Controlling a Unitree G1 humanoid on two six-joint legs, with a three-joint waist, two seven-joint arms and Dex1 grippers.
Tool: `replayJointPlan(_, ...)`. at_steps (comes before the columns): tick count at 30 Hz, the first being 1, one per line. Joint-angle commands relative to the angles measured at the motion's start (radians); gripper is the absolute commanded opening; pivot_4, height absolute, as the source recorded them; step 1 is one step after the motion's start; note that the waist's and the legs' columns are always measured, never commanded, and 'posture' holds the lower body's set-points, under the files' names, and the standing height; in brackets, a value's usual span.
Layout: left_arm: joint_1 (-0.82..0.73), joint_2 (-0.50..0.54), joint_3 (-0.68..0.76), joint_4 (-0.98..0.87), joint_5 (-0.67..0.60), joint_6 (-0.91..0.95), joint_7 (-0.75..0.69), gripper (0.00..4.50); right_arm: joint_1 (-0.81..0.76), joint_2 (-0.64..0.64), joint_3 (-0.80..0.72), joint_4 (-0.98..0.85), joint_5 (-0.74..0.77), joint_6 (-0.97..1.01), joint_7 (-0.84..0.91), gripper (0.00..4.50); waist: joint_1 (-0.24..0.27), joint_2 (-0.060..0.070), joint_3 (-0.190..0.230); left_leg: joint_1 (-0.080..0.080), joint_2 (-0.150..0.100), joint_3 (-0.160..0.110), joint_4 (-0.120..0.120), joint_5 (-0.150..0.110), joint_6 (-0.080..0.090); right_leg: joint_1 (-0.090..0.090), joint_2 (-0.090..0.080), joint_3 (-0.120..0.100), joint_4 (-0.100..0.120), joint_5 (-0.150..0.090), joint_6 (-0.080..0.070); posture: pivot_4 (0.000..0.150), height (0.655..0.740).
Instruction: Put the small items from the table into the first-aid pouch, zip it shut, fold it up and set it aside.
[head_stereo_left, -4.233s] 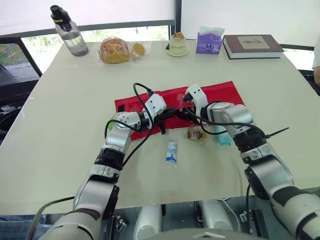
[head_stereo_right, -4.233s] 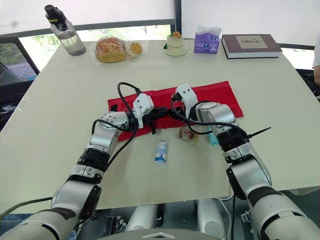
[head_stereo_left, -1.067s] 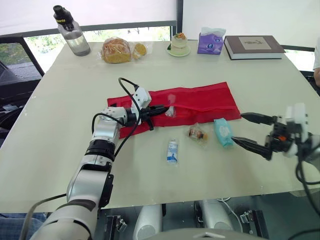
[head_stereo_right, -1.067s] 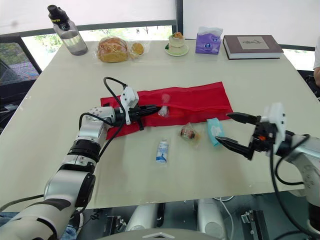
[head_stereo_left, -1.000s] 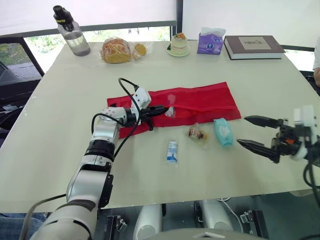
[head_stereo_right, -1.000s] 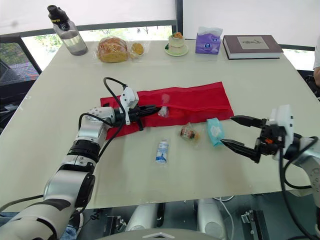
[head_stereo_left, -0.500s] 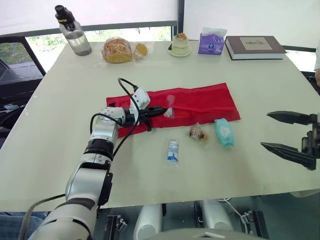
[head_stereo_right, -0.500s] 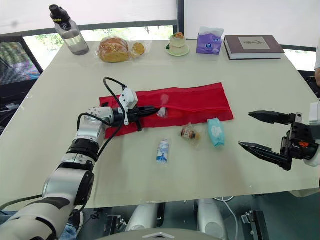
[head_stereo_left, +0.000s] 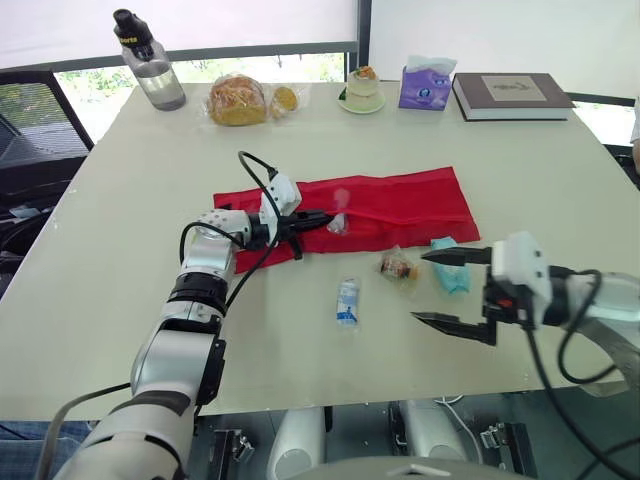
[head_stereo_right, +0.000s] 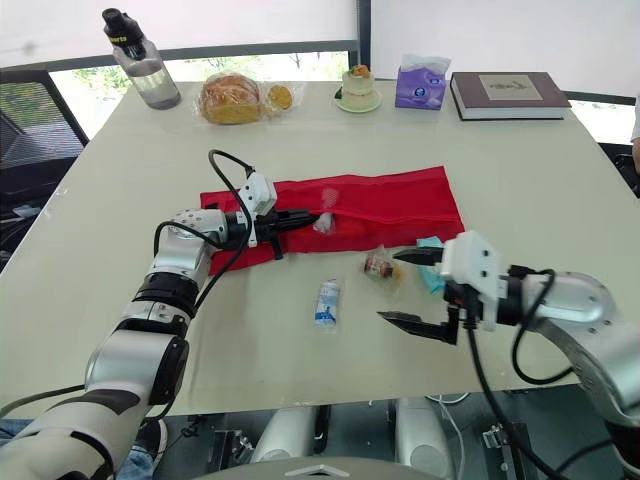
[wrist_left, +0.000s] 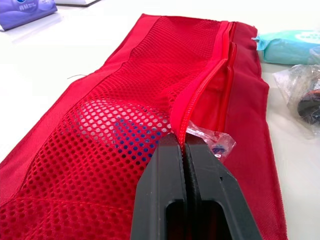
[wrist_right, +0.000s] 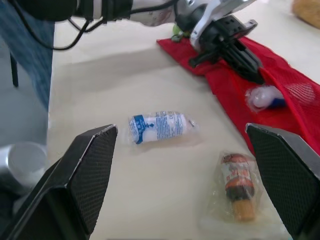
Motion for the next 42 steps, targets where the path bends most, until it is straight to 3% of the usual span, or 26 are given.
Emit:
replayJointPlan(1,-0.014,0.006,0.002,-0.027,-0.003,-0.007,-0.012,0.0,-0.133,0.041,0.179,0.126,-0.173,-0.129,0.076,4.37,0.002,0.0,0.0,-0.001,0.0,0.0,0.0,0.0,0.0,0.0,0.0,0.0,0.0,0.0,0.0,0.15,0.7332)
replayJointPlan(9,-0.01,-0.006,-0.005,-0.04,0.007,-0.019,0.003,0.0,-0.429,0.179,0.435,0.548,-0.443,-0.443,0.247,4.37,0.004,0.0,0.0,-0.001,0.0,-0.001,0.001,0.0,0.0,0.0,0.0,-0.001,0.0,0.0,0.0,0.15,0.7332)
replayJointPlan(17,0.013,-0.013,0.003,-0.065,0.011,-0.029,0.033,0.0,-0.613,0.306,0.534,0.868,-0.594,-0.72,0.348,4.37,0.001,0.0,0.0,-0.001,0.0,0.0,0.002,0.0,0.0,0.0,0.0,-0.001,0.001,0.001,0.0,0.15,0.7332)
replayJointPlan(28,0.021,-0.005,0.012,-0.065,0.007,-0.034,0.053,0.0,-0.714,0.4,0.551,1.023,-0.627,-0.86,0.505,4.37,0.002,0.001,0.0,0.0,0.0,-0.002,0.001,0.0,0.0,0.0,0.0,-0.002,0.002,0.001,-0.001,0.15,0.7332)
replayJointPlan(32,0.027,-0.006,0.012,-0.066,0.007,-0.036,0.056,0.0,-0.704,0.391,0.535,1.007,-0.623,-0.853,0.532,2.7,0.002,0.001,0.0,0.0,0.0,-0.002,0.001,0.0,0.0,0.0,0.0,-0.002,0.002,0.001,-0.001,0.15,0.7332)
replayJointPlan(37,0.026,-0.011,0.011,-0.062,0.007,-0.038,0.058,0.0,-0.667,0.364,0.496,0.926,-0.588,-0.775,0.549,0.17,0.003,0.001,0.0,0.0,0.0,-0.002,0.001,0.0,0.0,0.0,0.0,-0.002,0.002,0.001,-0.001,0.15,0.7332)
replayJointPlan(42,0.019,-0.018,0.009,-0.049,0.009,-0.041,0.058,0.0,-0.605,0.282,0.388,0.702,-0.515,-0.484,0.535,0.03,0.005,0.001,0.0,-0.001,0.0,-0.002,0.002,0.0,0.0,0.0,0.0,-0.002,0.002,0.001,-0.001,0.15,0.7332)
